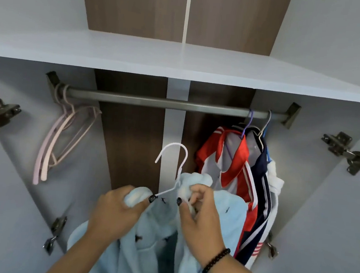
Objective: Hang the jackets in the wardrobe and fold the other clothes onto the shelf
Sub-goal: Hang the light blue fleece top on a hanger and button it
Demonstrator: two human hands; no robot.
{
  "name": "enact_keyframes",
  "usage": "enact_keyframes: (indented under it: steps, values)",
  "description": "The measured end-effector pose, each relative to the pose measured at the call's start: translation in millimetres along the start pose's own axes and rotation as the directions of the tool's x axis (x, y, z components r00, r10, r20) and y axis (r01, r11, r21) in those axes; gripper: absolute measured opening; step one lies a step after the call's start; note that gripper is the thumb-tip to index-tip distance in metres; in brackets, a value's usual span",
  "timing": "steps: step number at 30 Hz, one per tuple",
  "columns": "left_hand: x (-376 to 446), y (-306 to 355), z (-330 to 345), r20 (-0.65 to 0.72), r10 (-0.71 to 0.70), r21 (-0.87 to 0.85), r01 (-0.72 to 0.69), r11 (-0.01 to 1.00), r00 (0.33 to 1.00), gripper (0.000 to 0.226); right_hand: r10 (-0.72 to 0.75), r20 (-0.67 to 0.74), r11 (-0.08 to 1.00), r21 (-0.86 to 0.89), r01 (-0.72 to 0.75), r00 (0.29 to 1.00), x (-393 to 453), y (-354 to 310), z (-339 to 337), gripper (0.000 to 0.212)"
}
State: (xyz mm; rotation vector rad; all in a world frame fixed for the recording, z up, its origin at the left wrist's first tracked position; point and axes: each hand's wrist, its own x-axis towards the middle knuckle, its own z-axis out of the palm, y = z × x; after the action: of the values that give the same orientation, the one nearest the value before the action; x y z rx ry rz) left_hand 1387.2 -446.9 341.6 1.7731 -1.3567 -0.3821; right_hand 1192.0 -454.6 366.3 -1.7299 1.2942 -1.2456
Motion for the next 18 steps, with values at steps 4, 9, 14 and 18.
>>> enact_keyframes:
  steps: [4,9,14,18]
  values:
    - [8.4,9.0,4.8,0.025,0.064,-0.058,-0.062,0.996,0.998,0.027,0.114,0.048,0.993,-0.026,-0.113,0.992,34.1,34.6,-35.6,0.069]
    - [28.5,19.0,13.8,0.049,0.129,-0.037,-0.127,0.991,0.99,0.038,-0.188,0.253,0.773,-0.557,0.302,0.949,70.7,51.6,-68.6,0.029]
    - [47.5,34.9,26.9,0.065,0.145,0.008,-0.146,0.989,0.987,0.037,-0.452,0.406,0.559,-0.565,0.607,0.794,95.3,43.8,-64.9,0.027]
    - [55.2,47.7,39.7,0.032,0.22,0.108,-0.222,0.969,0.975,0.039,-0.296,0.441,0.73,-0.467,0.499,0.847,110.0,57.8,-73.4,0.011]
